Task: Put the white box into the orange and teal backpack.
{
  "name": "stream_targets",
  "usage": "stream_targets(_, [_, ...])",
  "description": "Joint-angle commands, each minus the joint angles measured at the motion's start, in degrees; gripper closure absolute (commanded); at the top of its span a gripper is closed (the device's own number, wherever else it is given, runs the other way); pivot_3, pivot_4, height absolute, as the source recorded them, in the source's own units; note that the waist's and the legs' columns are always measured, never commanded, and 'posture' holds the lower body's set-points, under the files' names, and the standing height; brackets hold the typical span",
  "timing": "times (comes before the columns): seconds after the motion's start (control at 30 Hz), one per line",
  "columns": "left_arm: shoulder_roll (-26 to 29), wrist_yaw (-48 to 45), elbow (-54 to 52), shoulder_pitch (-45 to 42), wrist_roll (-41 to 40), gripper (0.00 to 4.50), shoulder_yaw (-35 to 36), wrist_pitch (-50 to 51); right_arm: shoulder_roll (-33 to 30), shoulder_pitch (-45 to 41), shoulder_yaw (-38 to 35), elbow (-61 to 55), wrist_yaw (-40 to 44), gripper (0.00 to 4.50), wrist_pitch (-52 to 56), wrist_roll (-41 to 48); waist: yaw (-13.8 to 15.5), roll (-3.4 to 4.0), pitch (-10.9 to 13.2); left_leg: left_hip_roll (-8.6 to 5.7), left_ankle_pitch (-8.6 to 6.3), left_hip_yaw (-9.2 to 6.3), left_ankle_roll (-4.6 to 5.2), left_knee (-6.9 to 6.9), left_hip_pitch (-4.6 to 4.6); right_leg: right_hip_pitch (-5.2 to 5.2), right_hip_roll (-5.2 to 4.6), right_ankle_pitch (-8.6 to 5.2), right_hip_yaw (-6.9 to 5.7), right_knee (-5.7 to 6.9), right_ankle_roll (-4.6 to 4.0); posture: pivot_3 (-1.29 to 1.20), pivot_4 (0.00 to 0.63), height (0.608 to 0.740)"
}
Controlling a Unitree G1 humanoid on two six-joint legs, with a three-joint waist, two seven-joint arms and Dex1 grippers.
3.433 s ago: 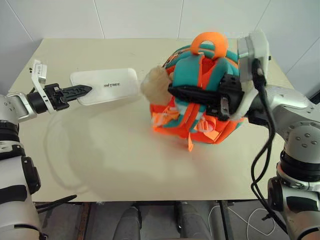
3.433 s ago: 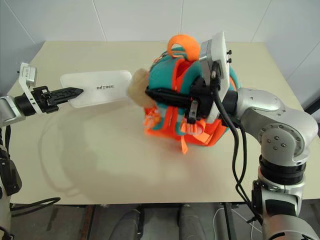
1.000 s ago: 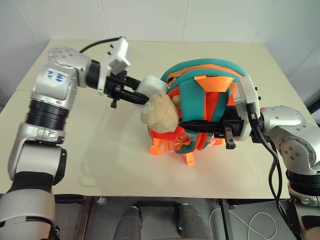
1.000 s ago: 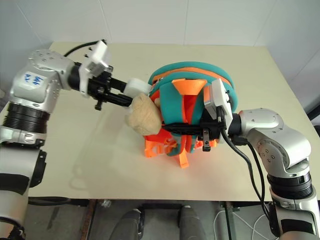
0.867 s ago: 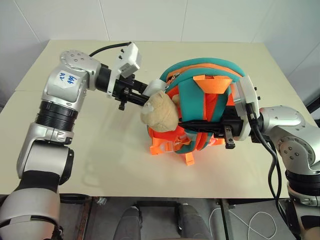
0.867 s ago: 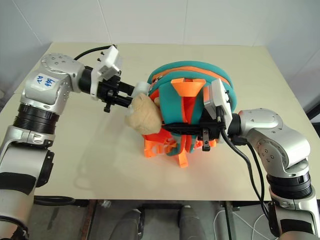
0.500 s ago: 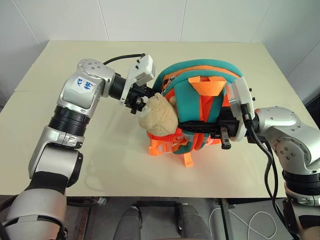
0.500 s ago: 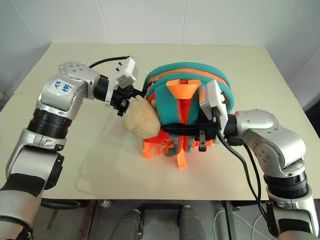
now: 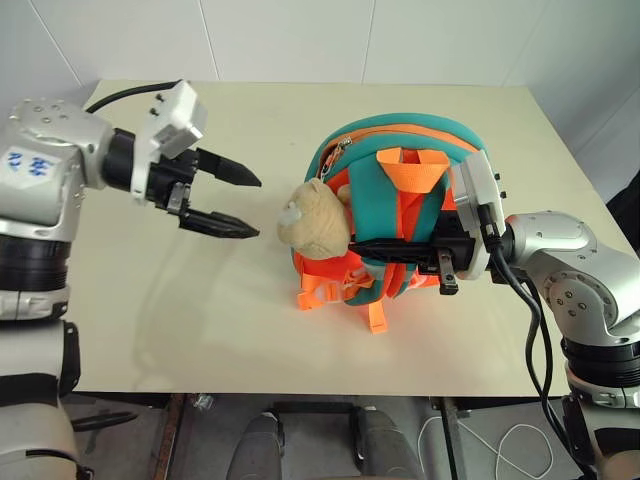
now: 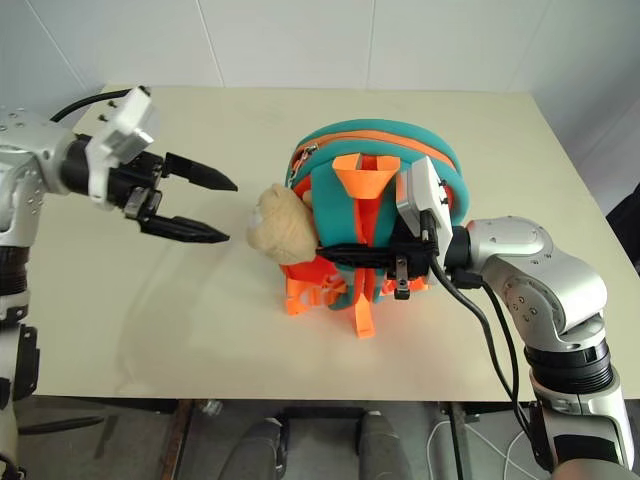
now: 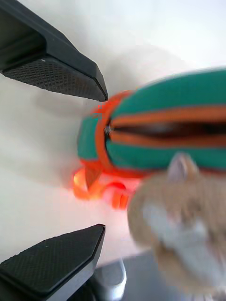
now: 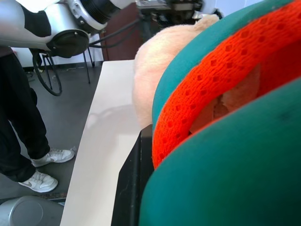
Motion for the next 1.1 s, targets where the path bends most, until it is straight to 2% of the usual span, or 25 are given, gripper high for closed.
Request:
stream_targets(0.03, [-0.46,5.37,-8.87,1.94,-7.19,0.03,7.14,6.42,-0.01,-0.83,-1.15,-0.73,0.36,4.50,-1.63,0.33,0.02,0.00,0.00,0.01,0.00,0.00,0.00,0.00,0.00,0.00,0.00,0.00,0.00,0.02,0.00,0.00,0.150,0.740])
stream_targets(0.13, [-2.61,10.32,-14.54,3.98,-11.12,0.03,8.88,10.69,-0.03,-0.82,-1.12,-0.52,0.51,4.50,-1.74,0.06,0.19,0.00,0.00,0.02,0.00,-0.02,0.00,0.04,0.03,0.04,0.00,0.00,-0.01,0.07,0.00,0.00,0.150,0.740])
stream_targets(0.2, [-6.35,15.76,-17.76,4.98,-12.84,0.03,8.97,12.78,-0.01,-0.92,-0.97,-0.31,0.63,4.50,-1.89,-0.28,0.18,0.00,0.00,0.00,0.00,-0.03,0.00,0.10,0.05,0.10,0.01,0.01,-0.01,0.08,0.01,0.00,0.150,0.740])
stream_targets(0.33, [-11.98,22.70,-21.02,6.86,-13.51,0.03,6.41,14.32,0.14,-1.29,-0.56,0.19,0.81,4.50,-2.33,-0.78,0.17,-0.01,0.00,0.00,0.02,-0.04,0.00,0.16,0.08,0.13,0.01,0.05,0.00,0.12,0.01,0.00,0.150,0.740])
stream_targets(0.43, [-13.62,25.97,-20.71,7.65,-11.35,0.03,2.75,14.27,0.19,-1.31,-0.42,0.45,0.97,4.50,-2.65,-1.02,0.01,-0.01,0.00,0.00,0.03,-0.03,-0.01,0.17,0.11,0.12,0.03,0.05,0.02,0.16,0.01,0.00,0.150,0.740])
stream_targets(0.57, [-12.71,26.95,-19.38,6.36,-12.38,0.89,1.93,15.80,0.91,-0.18,-1.36,-0.48,1.05,4.50,-3.78,-0.57,0.05,-0.01,0.00,0.01,0.03,-0.04,-0.01,0.16,0.12,0.11,0.05,0.04,0.03,0.18,-0.01,0.00,0.150,0.740])
stream_targets(0.87, [-8.35,26.19,-13.94,1.40,-16.01,3.36,5.86,19.51,5.05,6.08,-3.75,-4.96,-1.00,4.50,-6.47,3.50,0.04,-0.01,0.00,0.02,0.03,-0.05,-0.02,0.09,0.12,0.10,0.07,0.03,0.03,0.15,-0.02,0.00,0.150,0.740])
stream_targets(0.97, [-6.48,25.13,-10.89,0.10,-15.60,3.84,6.00,18.46,5.60,7.74,-3.57,-6.46,-1.89,4.50,-6.34,4.15,-0.01,-0.01,0.00,0.01,0.03,-0.06,-0.02,0.08,0.11,0.09,0.08,0.03,0.03,0.15,-0.03,0.00,0.150,0.740])
stream_targets(1.1, [-2.74,22.36,-2.82,-1.64,-12.16,3.96,4.28,15.25,6.34,9.42,-3.23,-8.14,-3.67,4.50,-5.94,4.81,-0.06,0.00,0.00,0.02,0.03,-0.06,-0.02,0.09,0.12,0.09,0.09,0.02,0.02,0.15,-0.04,0.00,0.150,0.740])
